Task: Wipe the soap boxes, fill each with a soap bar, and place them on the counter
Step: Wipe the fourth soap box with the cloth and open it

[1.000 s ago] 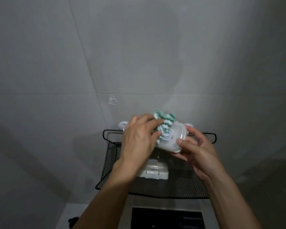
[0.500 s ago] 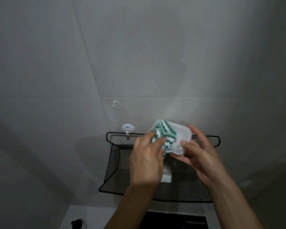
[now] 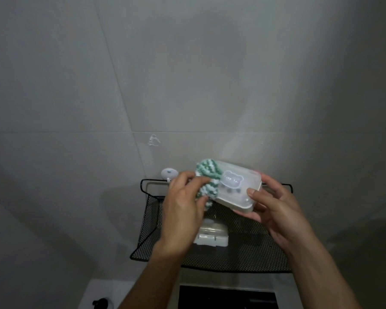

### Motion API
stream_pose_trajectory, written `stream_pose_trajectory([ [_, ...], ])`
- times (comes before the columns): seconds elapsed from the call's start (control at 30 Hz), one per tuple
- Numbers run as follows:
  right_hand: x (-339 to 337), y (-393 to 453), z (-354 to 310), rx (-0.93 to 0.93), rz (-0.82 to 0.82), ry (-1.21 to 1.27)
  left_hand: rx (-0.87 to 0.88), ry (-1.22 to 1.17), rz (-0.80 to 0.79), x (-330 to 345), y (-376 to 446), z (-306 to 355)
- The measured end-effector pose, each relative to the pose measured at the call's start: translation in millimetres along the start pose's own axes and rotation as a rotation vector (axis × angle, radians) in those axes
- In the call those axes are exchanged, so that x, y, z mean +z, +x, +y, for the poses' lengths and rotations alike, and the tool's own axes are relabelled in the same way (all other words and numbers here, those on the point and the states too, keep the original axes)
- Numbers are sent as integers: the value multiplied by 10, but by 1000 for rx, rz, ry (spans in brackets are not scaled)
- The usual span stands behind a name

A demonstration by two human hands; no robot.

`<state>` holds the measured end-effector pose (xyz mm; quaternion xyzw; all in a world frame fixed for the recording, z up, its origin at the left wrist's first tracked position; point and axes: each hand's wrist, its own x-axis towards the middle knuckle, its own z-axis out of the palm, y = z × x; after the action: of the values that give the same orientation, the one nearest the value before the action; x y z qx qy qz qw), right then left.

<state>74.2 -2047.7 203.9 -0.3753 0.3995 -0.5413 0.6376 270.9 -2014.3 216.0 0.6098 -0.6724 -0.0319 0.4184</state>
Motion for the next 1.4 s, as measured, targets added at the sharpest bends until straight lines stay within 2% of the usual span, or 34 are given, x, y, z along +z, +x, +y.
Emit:
stream_pose_trajectory([
  [0.13,-82,-32,-33,41,12,-27,-124,17,-62,23,-42,-315],
  [0.33,-135,-40,-115,21,58,-116,-203,134,-428,299,-357,-478],
  [0.4,-103,-43,-120,29,54,-166,-200,133,-491,357,-387,-474],
  [0.47,-78,-50,-118,39,61,-202,-185,94,-455,370,-379,-479],
  [0.6,-38,-54,-104,60,75,-253,-29,-20,-206,253,-258,-417],
  [0.73,56,-47,-104,94,54,-265,154,35,-155,223,-172,-270],
  [0.83,98,-42,-117,82,13,-249,119,-17,-99,192,-168,-250],
  [0.9,81,-45,-132,47,-12,-249,-10,-161,-132,137,-151,-286],
  [1.03,1,-41,-117,-28,-97,-320,-357,-656,-330,79,-133,-342],
  [1.13,-3,-26,-40,50,-166,-277,-447,-834,-443,94,-145,-368],
  [1.27,45,-46,32,124,-195,-284,-446,-878,-543,122,-150,-356],
  [1.4,5,-8,57,123,-106,-326,-354,-689,-530,80,-122,-438],
])
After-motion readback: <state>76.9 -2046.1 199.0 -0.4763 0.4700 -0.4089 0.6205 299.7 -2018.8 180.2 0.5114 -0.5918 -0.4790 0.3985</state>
